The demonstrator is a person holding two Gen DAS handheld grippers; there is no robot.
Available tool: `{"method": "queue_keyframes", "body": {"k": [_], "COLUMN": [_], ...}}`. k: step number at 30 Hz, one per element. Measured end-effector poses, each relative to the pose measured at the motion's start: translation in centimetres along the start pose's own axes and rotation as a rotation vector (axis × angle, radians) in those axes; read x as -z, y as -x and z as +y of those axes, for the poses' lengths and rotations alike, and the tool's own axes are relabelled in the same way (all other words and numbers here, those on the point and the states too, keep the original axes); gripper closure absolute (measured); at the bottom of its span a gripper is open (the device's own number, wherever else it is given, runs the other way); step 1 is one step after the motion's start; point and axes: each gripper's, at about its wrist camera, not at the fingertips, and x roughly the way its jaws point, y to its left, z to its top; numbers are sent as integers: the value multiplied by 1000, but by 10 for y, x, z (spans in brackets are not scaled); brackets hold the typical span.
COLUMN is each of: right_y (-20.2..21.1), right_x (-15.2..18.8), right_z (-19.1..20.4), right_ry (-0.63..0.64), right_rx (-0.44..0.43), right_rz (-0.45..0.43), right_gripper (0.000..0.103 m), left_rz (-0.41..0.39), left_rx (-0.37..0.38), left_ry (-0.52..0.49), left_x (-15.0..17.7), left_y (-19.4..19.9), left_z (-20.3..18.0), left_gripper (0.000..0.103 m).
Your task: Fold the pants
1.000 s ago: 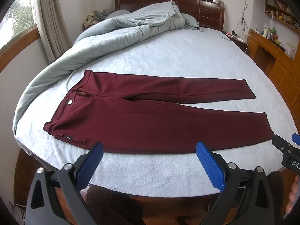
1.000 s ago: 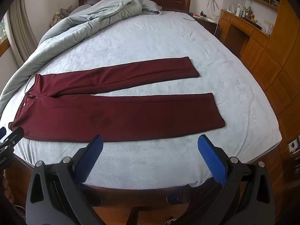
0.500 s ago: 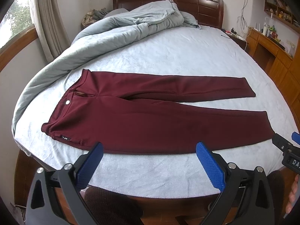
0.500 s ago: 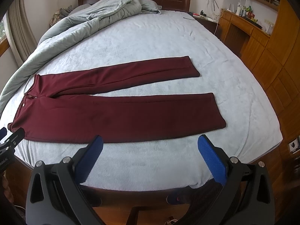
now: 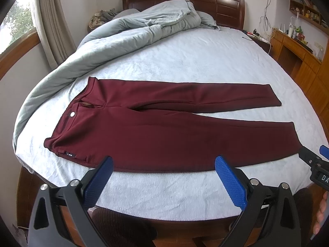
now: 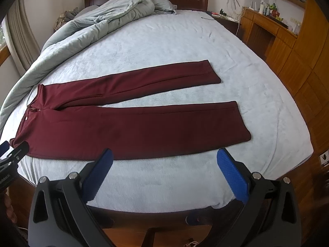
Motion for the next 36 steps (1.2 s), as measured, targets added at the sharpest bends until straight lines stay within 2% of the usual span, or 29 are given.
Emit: {"method": "queue_keyframes", "body": {"k": [15,18,21,24,28,30,36], "right_y": [-27,-43,-65,-111,-190,-237,-325], "right_x": [-17,-40,-72,-123,-177,-205,-253], "right_z": [-11,-26,-46,-73,-101,-122,-169], "right_ry": [-8,-7,-7,25,78,77,54], "right_rx": [-29,-52,-60,-33,-54,-49,-61], "right_rz": [19,10,-1,-33,51,94,212], "right_gripper": [3,3,2,2,3,3,3], "left_rz": [26,34,39,48,73,93,143], "left_rx": [-5,-1,36,65,74,99,212], "left_ry": [-19,-28,0,31,20,5,0], "left_x": [-14,-26,-47,-80,-118,-136,-168], "left_y": [-24,-37,-56,-88,-136,-165,-226], "left_z": [-9,-11,-11,-11,-23,-33,-58], "left_gripper": [4,4,4,4,4,4,4]}}
